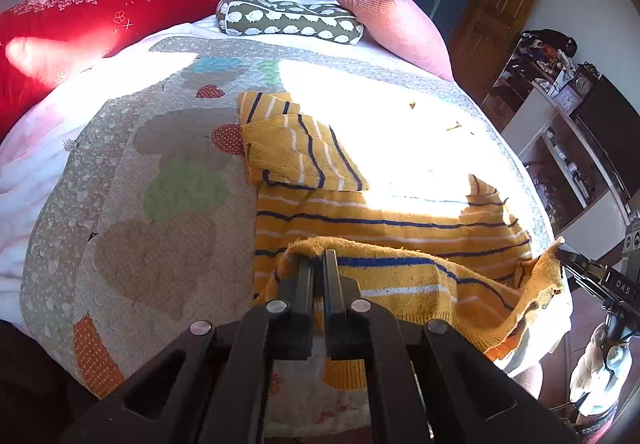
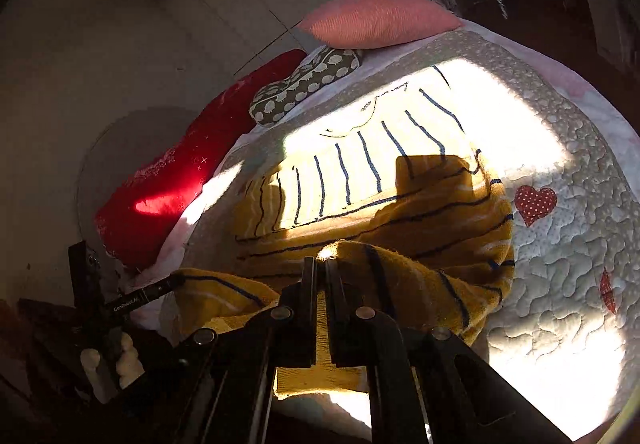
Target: Fold small clothes
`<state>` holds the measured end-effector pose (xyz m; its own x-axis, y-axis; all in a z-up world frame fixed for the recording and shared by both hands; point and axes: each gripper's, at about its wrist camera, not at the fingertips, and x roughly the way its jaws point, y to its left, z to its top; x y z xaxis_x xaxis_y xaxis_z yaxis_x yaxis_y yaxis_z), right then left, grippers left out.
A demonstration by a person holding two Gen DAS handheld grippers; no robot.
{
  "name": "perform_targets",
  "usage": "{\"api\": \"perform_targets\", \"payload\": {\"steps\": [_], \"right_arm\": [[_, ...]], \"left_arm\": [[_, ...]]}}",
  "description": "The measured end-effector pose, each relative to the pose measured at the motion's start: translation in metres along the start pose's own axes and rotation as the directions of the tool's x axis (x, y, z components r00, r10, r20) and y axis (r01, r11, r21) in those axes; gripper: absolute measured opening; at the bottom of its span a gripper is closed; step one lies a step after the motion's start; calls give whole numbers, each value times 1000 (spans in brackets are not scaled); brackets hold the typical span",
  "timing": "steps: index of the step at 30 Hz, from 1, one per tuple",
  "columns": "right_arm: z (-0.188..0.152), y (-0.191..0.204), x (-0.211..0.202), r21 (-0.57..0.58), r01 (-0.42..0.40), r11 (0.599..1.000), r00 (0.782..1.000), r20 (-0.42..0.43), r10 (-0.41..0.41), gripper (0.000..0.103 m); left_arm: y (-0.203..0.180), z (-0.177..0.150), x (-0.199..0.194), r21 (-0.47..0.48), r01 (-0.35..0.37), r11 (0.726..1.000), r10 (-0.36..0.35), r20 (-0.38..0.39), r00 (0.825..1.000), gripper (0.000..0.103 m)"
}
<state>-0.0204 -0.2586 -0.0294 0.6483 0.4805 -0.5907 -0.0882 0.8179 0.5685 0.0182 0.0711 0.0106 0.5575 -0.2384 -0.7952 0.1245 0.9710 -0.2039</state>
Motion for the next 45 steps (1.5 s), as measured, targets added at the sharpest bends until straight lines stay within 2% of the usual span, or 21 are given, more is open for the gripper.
{"api": "perform_targets", "payload": {"steps": [2, 4, 6, 11, 15, 17, 18, 20, 22, 24, 27, 30, 32, 34, 35, 37, 40, 42, 43, 44, 45], "right_arm": [[1, -9, 24, -21, 102, 995, 994, -41, -103, 5], [-5, -11, 44, -83, 239, 967, 966, -78, -246, 5], [-13, -8, 54, -149, 322, 935, 938, -86, -337, 5], [-26, 4, 66, -234, 422, 876, 889, -81, -450, 5], [-29, 14, 72, -286, 488, 825, 850, -62, -524, 5], [-31, 18, 74, -300, 504, 810, 839, -52, -542, 5], [-30, 18, 72, -289, 500, 816, 842, -55, -536, 5], [-27, 12, 63, -225, 464, 857, 870, -68, -489, 6], [-24, 1, 48, -131, 410, 903, 903, -79, -422, 10], [-24, -10, 33, -56, 363, 930, 927, -79, -366, 23], [-30, -19, 14, -9, 306, 952, 949, -79, -306, 43], [-40, -21, 6, 17, 246, 969, 965, -103, -243, 49], [-46, -21, 4, 34, 217, 976, 971, -111, -212, 49], [-48, -15, 4, 19, 234, 972, 968, -98, -231, 51], [-48, -11, 7, -2, 245, 970, 965, -92, -244, 53], [-45, -8, 16, -29, 262, 965, 960, -96, -263, 55], [-41, 1, 33, -46, 252, 967, 962, -100, -255, 55], [-40, 9, 46, -66, 236, 970, 964, -106, -242, 55], [-41, 15, 52, -79, 233, 969, 964, -112, -241, 55], [-41, 20, 58, -100, 240, 966, 961, -113, -251, 57], [-42, 24, 65, -125, 260, 957, 955, -113, -274, 60]], "left_arm": [[-2, 0, 21, 28, -52, 998, 53, -21, 998, 4], [-1, -6, 28, 45, -69, 997, 71, -31, 997, 4], [-1, -14, 28, 65, -89, 994, 90, -22, 996, 5], [0, -21, 26, 79, -93, 993, 95, -21, 995, 7], [-1, -22, 12, 87, -119, 989, 118, 17, 993, 10], [1, -22, 4, 83, -126, 989, 124, 30, 992, 12], [3, -22, 0, 76, -124, 989, 122, 32, 992, 15], [10, -23, -9, 52, -119, 992, 117, 39, 992, 43], [19, -24, -16, 26, -107, 994, 106, 49, 993, 56], [28, -25, -19, 2, -106, 994, 106, 48, 993, 57], [40, -27, -14, -40, -78, 996, 79, 17, 997, 59], [44, -30, 4, -78, 0, 997, -3, -48, 999, 63], [39, -31, 18, -89, 57, 994, -65, -93, 994, 68], [28, -31, 28, -79, 104, 991, -112, -119, 986, 69], [21, -30, 32, -65, 117, 991, -124, -126, 984, 73], [4, -29, 37, -23, 106, 994, -108, -122, 987, 79], [-16, -27, 40, 35, 90, 995, -85, -119, 989, 77], [-27, -27, 44, 73, 73, 995, -63, -139, 988, 44], [-32, -28, 48, 97, 45, 994, -29, -155, 987, 14], [-34, -29, 52, 109, 26, 994, -8, -168, 986, 8], [-34, -29, 55, 107, 26, 994, -7, -173, 985, 8]]}}
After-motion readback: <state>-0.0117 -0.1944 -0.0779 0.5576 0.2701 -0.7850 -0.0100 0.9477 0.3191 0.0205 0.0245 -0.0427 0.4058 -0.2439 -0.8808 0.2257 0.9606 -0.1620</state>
